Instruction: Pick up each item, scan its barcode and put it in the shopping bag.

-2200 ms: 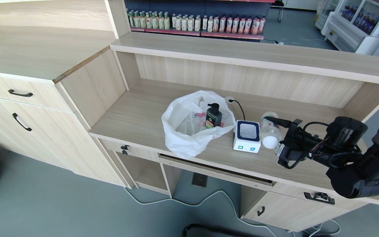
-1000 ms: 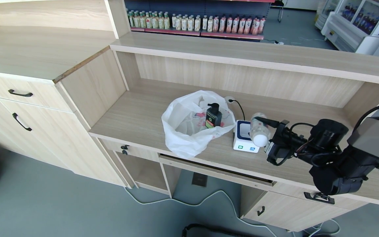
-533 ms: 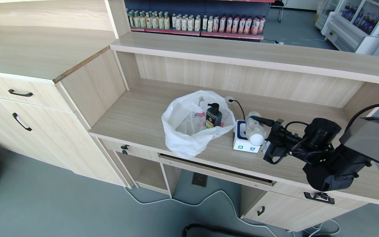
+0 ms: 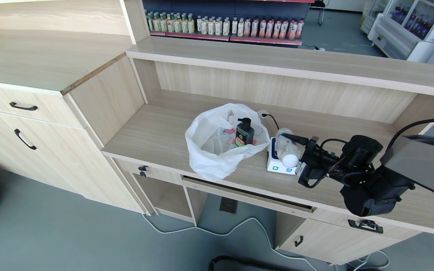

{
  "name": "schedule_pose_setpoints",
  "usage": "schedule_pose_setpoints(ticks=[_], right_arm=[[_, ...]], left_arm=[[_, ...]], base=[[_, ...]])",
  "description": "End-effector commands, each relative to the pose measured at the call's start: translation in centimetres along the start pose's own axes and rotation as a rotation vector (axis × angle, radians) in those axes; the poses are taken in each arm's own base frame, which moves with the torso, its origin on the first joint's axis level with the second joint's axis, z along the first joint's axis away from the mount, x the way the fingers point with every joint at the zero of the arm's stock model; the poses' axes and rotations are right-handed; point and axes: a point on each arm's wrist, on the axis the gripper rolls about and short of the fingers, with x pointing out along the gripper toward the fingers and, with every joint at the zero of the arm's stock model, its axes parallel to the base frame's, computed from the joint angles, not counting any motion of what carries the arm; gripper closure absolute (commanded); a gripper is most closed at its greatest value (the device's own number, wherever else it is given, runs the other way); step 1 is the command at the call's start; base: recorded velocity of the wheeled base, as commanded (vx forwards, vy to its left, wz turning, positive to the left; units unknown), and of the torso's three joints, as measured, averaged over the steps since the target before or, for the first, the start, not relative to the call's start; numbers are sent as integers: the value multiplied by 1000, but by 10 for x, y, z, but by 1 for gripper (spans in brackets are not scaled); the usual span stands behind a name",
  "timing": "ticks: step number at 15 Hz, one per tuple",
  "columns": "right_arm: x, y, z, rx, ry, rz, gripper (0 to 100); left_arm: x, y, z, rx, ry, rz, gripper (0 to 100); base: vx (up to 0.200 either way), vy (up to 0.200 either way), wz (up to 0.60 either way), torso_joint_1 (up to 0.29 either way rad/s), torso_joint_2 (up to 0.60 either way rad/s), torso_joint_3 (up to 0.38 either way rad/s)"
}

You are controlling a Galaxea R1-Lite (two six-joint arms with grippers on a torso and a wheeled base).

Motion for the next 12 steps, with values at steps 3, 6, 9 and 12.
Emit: schedule_pose_setpoints(ticks=[3, 6, 9, 12], right_arm=[[1, 3, -2, 4, -7, 5, 100], [0, 3, -2, 4, -7, 5, 100], [1, 3, -2, 4, -7, 5, 100], [1, 2, -1, 1, -14, 3, 100]], left_arm=[[0, 0, 0, -1, -1, 0, 0], [0, 0, 0, -1, -1, 0, 0], [0, 0, 0, -1, -1, 0, 0], [0, 0, 0, -1, -1, 0, 0]], base=[[0, 0, 0, 0, 0, 0], [0, 0, 0, 0, 0, 0], [0, 0, 0, 0, 0, 0], [0, 0, 0, 0, 0, 0]])
